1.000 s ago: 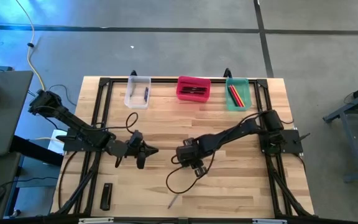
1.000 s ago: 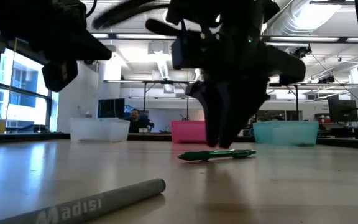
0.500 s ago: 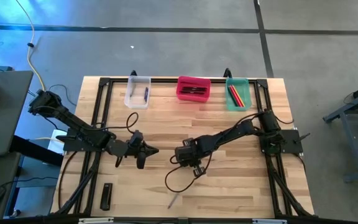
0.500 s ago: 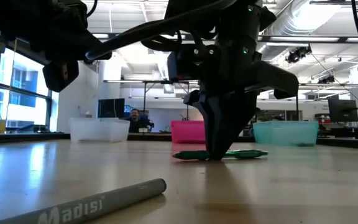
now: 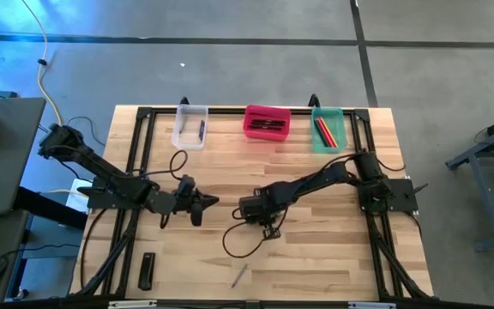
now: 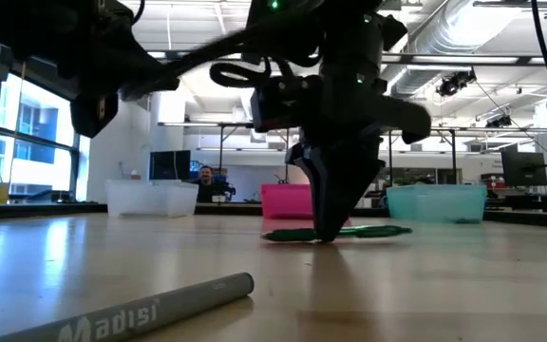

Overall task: Sort crayons/erasers/pens/pencils in bins
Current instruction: Put the green pen into the red bin

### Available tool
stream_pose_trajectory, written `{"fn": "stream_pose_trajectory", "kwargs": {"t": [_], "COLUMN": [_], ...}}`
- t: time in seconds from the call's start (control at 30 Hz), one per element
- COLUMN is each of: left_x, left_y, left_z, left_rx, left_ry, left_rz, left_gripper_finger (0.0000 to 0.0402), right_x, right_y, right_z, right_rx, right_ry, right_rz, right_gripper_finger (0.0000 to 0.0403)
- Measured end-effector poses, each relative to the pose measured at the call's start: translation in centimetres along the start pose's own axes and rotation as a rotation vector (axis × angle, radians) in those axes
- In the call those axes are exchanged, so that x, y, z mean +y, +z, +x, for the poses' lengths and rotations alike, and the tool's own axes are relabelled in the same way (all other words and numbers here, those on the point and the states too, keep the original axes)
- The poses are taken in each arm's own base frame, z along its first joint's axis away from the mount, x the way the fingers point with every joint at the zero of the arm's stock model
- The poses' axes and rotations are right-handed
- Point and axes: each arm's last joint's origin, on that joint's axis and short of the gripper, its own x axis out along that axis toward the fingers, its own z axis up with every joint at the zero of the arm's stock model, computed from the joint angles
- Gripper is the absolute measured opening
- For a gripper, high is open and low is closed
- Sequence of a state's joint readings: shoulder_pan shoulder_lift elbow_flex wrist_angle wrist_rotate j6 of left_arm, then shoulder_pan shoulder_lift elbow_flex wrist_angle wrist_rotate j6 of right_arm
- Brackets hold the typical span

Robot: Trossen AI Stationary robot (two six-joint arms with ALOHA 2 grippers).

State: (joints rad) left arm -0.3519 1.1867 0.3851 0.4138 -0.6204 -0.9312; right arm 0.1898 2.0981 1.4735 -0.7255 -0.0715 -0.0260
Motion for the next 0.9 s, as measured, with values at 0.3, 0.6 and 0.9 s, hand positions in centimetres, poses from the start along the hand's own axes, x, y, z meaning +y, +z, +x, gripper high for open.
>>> {"fn": "stream_pose_trajectory", "kwargs": {"t": [0.3,0.6,0.9], "left_x": [-0.5,-0.7,-0.7], "left_y": [1.6,3.0,3.0], "left_z": [-1.2,-2.2,-2.2], "left_rx": [-0.098,-0.178,-0.200], "left_ry": [-0.008,-0.011,0.006], "left_rz": [0.059,0.081,0.069], "left_gripper_finger": [0.0000,0.0000,0.0000], "right_x": [-2.5,-8.2,-17.8], "right_y": [0.0,-2.1,-6.3], "right_z": [-5.1,-13.3,-17.1], "right_rx": [-0.061,-0.247,-0.296], "right_ry": [-0.040,-0.134,-0.408], "right_rz": [0.040,0.193,0.350], "right_gripper_finger": [0.0018,0.0018,0.0018]}}
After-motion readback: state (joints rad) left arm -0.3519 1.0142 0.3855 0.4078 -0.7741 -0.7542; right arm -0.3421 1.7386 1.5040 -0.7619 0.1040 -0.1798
